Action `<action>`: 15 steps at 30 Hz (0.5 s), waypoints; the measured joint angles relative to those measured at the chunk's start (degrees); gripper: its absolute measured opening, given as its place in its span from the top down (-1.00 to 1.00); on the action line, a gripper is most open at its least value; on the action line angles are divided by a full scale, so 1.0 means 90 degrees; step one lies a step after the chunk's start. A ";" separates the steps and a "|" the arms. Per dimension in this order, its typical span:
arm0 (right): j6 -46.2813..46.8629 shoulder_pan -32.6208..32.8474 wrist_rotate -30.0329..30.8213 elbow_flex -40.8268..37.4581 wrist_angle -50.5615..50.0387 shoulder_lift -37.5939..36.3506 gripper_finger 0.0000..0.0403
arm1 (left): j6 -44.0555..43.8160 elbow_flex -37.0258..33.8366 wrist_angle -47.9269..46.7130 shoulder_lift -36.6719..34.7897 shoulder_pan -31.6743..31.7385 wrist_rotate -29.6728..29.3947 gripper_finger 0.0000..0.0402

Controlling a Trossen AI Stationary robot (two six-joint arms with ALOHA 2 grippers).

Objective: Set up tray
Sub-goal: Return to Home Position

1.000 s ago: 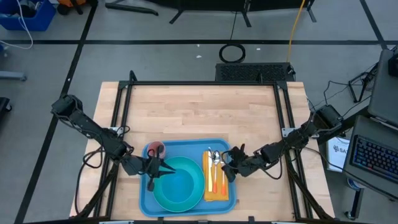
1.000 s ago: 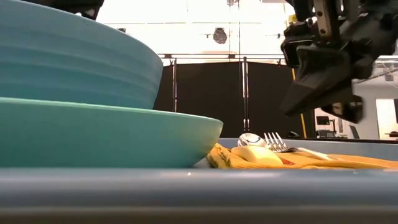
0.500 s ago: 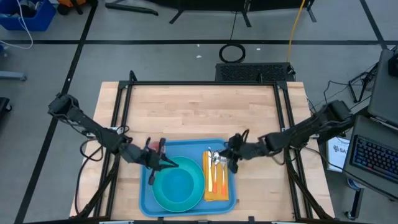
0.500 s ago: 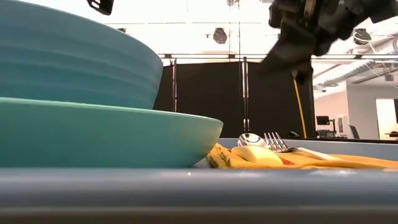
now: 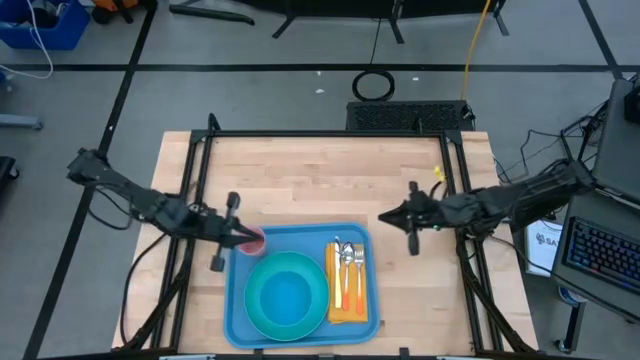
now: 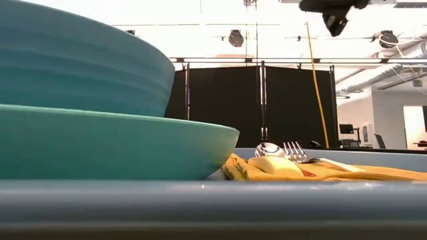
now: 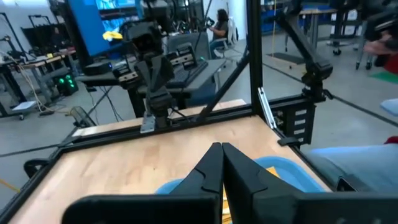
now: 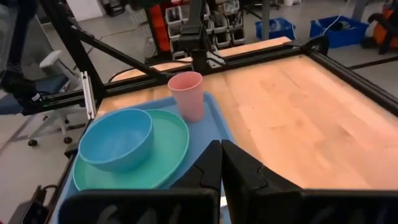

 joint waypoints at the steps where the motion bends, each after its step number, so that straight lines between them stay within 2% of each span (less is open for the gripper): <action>1: -0.0030 -0.0001 0.0007 0.0000 -0.0187 -0.0179 1.00 | -0.0005 0.0000 -0.0123 -0.0179 0.0000 -0.0004 0.98; 5: -0.0217 0.0001 0.0014 0.0000 -0.0691 -0.0746 1.00 | 0.0072 0.0000 -0.0548 -0.0726 0.0002 -0.0069 0.94; 9: -0.0507 -0.0001 0.0014 0.0000 -0.1149 -0.1124 1.00 | 0.0202 0.0000 -0.0999 -0.1047 0.0002 -0.0576 0.88; 11: -0.0595 -0.0001 0.0014 0.0000 -0.1421 -0.1254 1.00 | 0.0213 0.0000 -0.1263 -0.1168 0.0002 -0.0823 0.88; 15: -0.0781 -0.0001 0.0019 -0.0204 -0.1480 -0.1554 1.00 | 0.0216 0.0000 -0.1752 -0.1375 0.0002 -0.0813 0.94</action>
